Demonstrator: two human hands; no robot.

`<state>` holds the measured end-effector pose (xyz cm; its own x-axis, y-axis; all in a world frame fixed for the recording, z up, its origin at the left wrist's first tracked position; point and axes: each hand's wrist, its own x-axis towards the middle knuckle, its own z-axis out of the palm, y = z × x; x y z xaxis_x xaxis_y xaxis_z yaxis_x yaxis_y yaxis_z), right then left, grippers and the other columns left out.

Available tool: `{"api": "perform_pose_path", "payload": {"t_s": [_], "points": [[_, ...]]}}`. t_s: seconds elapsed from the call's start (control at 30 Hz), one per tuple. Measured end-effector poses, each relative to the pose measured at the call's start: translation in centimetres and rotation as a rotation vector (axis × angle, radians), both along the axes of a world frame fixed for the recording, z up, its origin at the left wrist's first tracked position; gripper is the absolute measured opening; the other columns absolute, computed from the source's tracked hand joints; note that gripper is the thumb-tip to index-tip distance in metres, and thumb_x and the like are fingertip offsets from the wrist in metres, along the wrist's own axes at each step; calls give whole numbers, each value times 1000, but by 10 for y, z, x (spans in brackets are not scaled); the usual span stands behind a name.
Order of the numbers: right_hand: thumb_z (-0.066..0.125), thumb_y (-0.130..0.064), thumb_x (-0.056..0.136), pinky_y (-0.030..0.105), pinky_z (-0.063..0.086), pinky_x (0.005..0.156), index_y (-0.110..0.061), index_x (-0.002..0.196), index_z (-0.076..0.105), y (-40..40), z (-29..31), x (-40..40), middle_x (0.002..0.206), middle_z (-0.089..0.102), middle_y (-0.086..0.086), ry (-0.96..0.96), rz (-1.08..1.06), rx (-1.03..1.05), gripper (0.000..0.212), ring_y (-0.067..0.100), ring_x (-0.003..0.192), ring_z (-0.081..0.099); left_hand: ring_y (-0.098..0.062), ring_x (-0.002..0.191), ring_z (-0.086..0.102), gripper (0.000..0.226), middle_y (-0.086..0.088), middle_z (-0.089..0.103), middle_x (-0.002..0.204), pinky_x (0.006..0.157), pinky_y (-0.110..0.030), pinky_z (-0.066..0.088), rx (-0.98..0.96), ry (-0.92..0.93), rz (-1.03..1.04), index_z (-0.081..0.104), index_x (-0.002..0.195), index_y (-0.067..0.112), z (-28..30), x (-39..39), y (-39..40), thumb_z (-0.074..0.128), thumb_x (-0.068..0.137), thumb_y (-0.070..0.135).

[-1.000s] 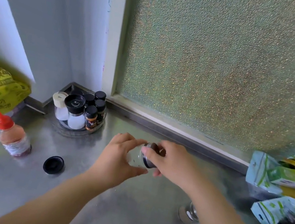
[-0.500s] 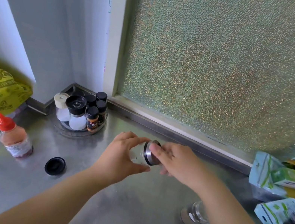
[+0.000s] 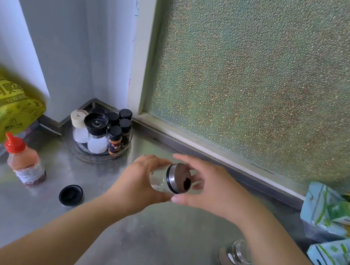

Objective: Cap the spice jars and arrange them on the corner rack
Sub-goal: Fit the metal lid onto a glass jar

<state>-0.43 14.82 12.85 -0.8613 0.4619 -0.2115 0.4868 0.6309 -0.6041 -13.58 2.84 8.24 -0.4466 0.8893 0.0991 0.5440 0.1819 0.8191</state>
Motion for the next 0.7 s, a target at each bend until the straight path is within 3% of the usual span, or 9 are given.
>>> {"api": "perform_pose_path", "payload": {"t_s": [0.1,0.2,0.3,0.37,0.4,0.47,0.53,0.6,0.7], "points": [[72,-49,68,28,53,69,-32,101,57,-11,-5,-5,78,65,-13,94,-70,127,40,2,65,60,-5,94,46,63,22,48,89,75,3,31,13,36,-6,59,112,27,1,0,-1,85,55,28],[55,-59,76,29,51,54,-19,83,55,-21,-13,-12,59,66,2,118,-239,62,41,9,44,62,-7,96,43,68,14,48,94,80,1,29,51,131,10,58,116,21,-1,-1,0,85,54,29],[44,-72,71,34,55,73,-29,102,56,-16,-9,-12,83,71,1,37,-159,11,54,8,62,67,-5,94,44,68,12,51,96,77,1,31,19,80,-6,58,116,23,-1,-6,-3,85,54,30],[56,-66,69,31,50,89,-47,126,40,-10,-1,-11,114,62,-9,12,-34,-15,62,5,90,63,-3,90,47,66,12,54,93,73,0,33,10,35,-8,59,115,26,-1,-12,-5,85,54,32],[64,-57,70,30,49,91,-51,126,37,-8,1,-12,118,58,-13,21,10,-2,63,4,96,60,-1,90,48,65,11,56,93,72,1,33,13,28,-8,60,114,27,-1,-14,-6,85,54,32],[71,-46,69,32,53,84,-46,114,47,-7,1,-17,104,62,-16,56,41,50,51,3,91,61,1,90,47,63,9,57,94,71,1,32,10,26,-11,60,112,29,-2,-17,-9,85,54,31],[66,-53,69,36,54,74,-35,100,53,-13,-2,-23,80,65,-12,67,-15,94,38,7,73,63,0,91,46,64,10,57,97,73,3,30,11,31,3,60,113,29,-4,-17,-11,85,54,30],[55,-62,70,35,55,67,-27,91,54,-18,-7,-30,64,66,-5,57,-98,115,41,10,61,64,-2,97,45,67,12,55,102,77,4,28,19,36,36,59,115,28,-6,-17,-14,86,54,30],[49,-72,66,33,55,75,-29,100,56,-18,-9,-32,74,70,-8,20,-76,70,55,5,69,66,0,95,48,65,12,56,101,76,2,32,15,-7,39,59,114,31,-7,-22,-16,85,54,30]]}}
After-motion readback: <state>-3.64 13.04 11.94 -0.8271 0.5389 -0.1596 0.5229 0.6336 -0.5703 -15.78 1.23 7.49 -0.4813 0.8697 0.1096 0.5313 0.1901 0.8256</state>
